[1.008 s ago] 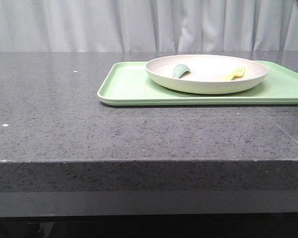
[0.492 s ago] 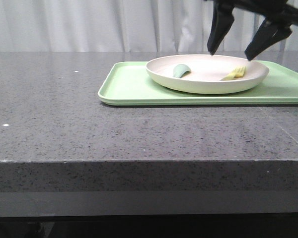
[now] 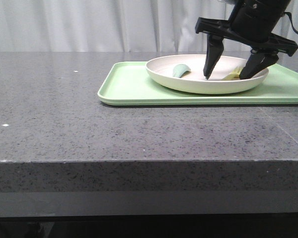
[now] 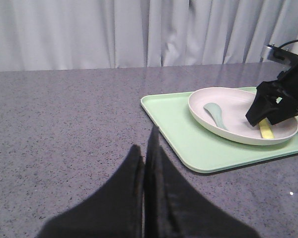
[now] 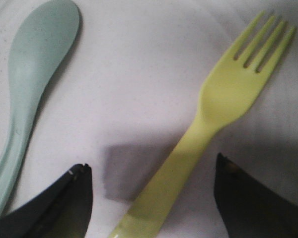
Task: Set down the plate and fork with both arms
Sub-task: 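Lower the right gripper onto the yellow fork on the plate, then grasp the yellow fork and lift it with the right gripper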
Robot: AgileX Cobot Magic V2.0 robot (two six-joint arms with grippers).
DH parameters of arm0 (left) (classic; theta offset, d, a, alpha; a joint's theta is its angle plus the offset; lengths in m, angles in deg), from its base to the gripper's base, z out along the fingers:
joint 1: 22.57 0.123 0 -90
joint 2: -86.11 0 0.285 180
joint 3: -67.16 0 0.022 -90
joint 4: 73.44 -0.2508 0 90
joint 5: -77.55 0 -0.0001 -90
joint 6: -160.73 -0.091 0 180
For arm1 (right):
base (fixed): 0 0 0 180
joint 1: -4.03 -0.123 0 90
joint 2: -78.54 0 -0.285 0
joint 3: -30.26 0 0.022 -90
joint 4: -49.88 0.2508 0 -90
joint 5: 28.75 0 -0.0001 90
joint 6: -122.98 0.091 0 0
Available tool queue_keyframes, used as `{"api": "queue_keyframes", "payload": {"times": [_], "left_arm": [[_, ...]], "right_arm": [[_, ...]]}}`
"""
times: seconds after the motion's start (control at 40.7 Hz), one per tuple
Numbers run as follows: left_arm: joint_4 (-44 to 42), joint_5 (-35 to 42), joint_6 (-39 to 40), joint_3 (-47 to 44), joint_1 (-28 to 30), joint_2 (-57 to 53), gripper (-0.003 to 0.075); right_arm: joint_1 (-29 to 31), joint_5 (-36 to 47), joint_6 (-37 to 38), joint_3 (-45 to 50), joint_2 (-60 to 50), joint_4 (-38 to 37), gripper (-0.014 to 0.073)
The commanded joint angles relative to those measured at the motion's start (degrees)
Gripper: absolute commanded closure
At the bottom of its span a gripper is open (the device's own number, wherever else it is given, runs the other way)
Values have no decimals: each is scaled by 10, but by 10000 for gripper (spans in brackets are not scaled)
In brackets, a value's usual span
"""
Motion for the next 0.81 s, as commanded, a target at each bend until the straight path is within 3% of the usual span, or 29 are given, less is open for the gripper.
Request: {"api": "queue_keyframes", "payload": {"times": [0.0, 0.123, 0.369, 0.442, 0.541, 0.787], "left_arm": [[3, 50, 0, 16, 1, 2, 739], [3, 50, 0, 16, 1, 2, 739], [3, 50, 0, 16, 1, 2, 739], [3, 50, 0, 16, 1, 2, 739], [3, 50, 0, 16, 1, 2, 739], [3, 50, 0, 16, 1, 2, 739]], "right_arm": [[1, 27, 0, -18, -22, 2, 55], [1, 24, 0, -18, -22, 2, 100], [1, 23, 0, -18, -24, 2, 483], [1, 26, 0, -18, -28, 2, 555], [1, 31, 0, -18, -39, 2, 600], [13, 47, 0, -18, -95, -23, 601]]}}
